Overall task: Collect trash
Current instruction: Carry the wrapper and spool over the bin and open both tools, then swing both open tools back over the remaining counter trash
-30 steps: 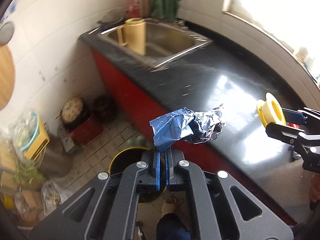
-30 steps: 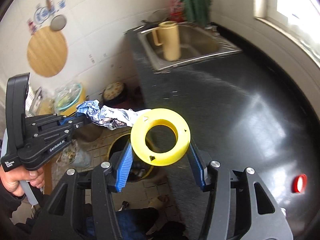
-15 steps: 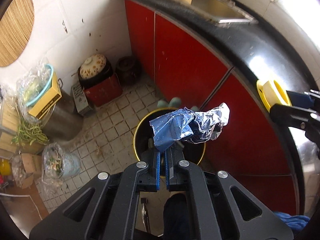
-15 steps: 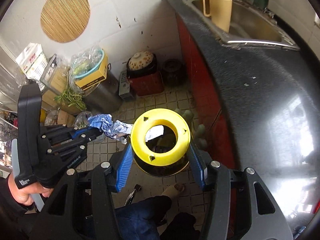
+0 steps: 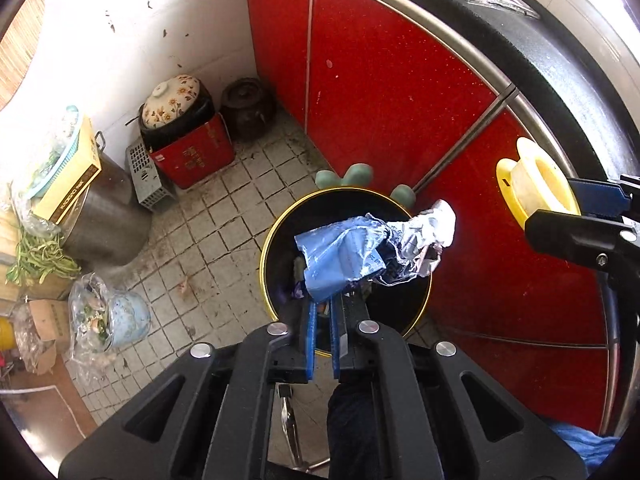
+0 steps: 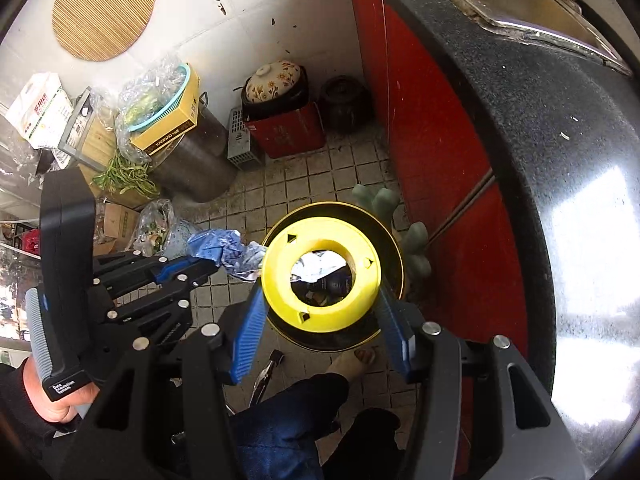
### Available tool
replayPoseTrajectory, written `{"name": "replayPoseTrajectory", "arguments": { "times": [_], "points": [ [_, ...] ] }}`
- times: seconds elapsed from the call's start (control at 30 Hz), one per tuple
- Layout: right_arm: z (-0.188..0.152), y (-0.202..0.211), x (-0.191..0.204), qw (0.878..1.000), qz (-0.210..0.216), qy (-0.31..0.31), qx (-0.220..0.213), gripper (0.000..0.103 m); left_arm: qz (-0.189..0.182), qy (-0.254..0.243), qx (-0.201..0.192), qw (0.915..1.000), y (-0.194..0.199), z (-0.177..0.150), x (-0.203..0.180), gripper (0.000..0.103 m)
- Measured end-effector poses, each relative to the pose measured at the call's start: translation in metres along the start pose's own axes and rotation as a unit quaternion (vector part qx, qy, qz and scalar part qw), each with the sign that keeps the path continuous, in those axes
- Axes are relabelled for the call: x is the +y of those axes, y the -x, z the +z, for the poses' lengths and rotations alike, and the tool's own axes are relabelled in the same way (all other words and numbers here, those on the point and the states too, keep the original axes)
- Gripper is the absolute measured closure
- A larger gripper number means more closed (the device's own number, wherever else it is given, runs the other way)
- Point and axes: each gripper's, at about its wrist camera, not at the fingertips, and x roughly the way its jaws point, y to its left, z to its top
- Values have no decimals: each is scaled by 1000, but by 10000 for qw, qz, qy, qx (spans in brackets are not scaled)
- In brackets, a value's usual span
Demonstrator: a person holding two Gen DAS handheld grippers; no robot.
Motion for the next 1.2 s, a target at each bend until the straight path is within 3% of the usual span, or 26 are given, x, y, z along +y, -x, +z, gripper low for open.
{"name": "replayPoseTrajectory", "arguments": {
  "times": [0.07, 0.1, 0.13, 0.37, 0.47, 0.6, 0.7, 0.8, 0.93, 1.03, 1.13, 1.2],
  "points": [
    [2, -3, 0, 10000, 35, -34, 49, 45, -37, -23, 76, 10000, -3, 1, -1, 81],
    [3, -4, 0, 10000, 27, -44, 64, 42, -26, -44, 112, 9999, -4, 2, -1, 48],
    [3, -3, 0, 10000, 8, -42, 56, 41, 34, -64, 67, 10000, -3, 2, -1, 28],
    [-4, 19, -11, 9998, 59, -173, -83, 34, 8, -238, -109, 9997, 12, 0, -9, 28],
    [-14, 50, -29, 9988, 24, -337, -360, 30, 0, -460, -226, 9987, 25, 2, -27, 21],
    [-37, 104, -66, 9931, -306, -694, -890, 25, -156, -949, -542, 9939, 51, 11, -74, 13],
    [-71, 158, -112, 9797, -680, -1256, -1405, 21, -448, -1545, -789, 9838, 72, 22, -131, 11],
    [-116, 211, -160, 9581, -1187, -1899, -1786, 20, -849, -2303, -1016, 9641, 92, 31, -204, 11],
    [-194, 276, -218, 9158, -1836, -2829, -2181, 19, -1519, -3324, -1300, 9217, 120, 29, -310, 10],
    [-249, 308, -245, 8886, -2154, -3307, -2338, 19, -1966, -3995, -1378, 8848, 138, 15, -386, 10],
    [-300, 330, -261, 8688, -2394, -3630, -2368, 19, -2242, -4411, -1357, 8583, 148, -3, -442, 10],
    [-327, 337, -267, 8606, -2513, -3744, -2370, 19, -2339, -4615, -1348, 8451, 155, -19, -470, 10]
  ]
}}
